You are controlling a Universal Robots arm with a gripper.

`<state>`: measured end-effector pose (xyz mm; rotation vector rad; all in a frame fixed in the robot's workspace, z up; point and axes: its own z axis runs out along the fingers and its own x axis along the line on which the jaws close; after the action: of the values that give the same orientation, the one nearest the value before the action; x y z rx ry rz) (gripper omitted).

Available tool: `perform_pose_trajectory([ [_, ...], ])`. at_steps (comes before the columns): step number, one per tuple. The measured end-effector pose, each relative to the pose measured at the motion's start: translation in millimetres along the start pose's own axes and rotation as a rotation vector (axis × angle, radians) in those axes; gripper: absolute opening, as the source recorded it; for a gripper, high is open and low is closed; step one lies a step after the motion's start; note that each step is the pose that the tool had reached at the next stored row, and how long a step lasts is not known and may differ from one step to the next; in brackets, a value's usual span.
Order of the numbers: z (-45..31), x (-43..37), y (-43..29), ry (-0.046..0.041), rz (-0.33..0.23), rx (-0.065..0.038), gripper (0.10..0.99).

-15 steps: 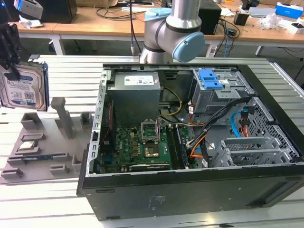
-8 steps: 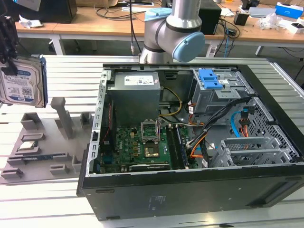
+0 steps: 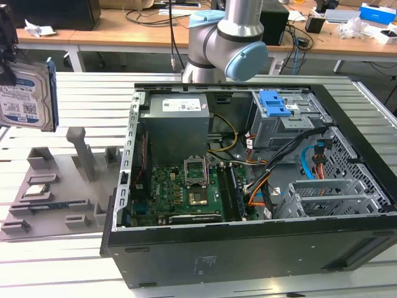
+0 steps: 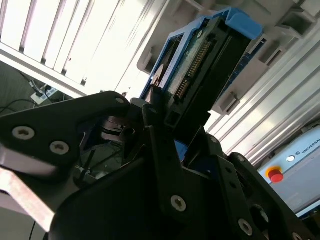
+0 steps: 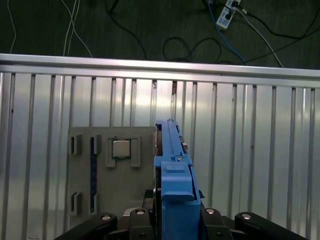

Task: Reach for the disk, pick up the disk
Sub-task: 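Pick up the disk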

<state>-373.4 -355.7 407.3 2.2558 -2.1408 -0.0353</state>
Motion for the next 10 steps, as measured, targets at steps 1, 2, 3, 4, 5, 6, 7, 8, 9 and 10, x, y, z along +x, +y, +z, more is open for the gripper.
perform_pose_trajectory([
  [1,-1.8,0.0,0.0,-0.0001,0.0,0.0,0.369],
  [2,-4.9,0.0,0.0,-0.0001,0.0,0.0,0.369],
  [3,-7.5,0.0,0.0,-0.0001,0.0,0.0,0.369],
  [4,-9.4,0.0,0.1,0.0,0.0,0.0,0.369],
  [5,-13.4,0.0,0.1,0.0,0.0,0.0,0.369],
  [6,-16.9,0.0,0.1,-0.0001,0.0,0.0,0.369],
  [7,-18.8,0.0,0.1,0.0,0.0,0.0,0.369],
  [8,-20.7,0.1,0.1,0.0,0.0,0.0,0.369],
  [9,-23.4,0.1,0.1,-0.0001,0.0,0.0,0.369],
  [10,-25.0,0.1,0.1,-0.0001,0.0,0.0,0.369],
])
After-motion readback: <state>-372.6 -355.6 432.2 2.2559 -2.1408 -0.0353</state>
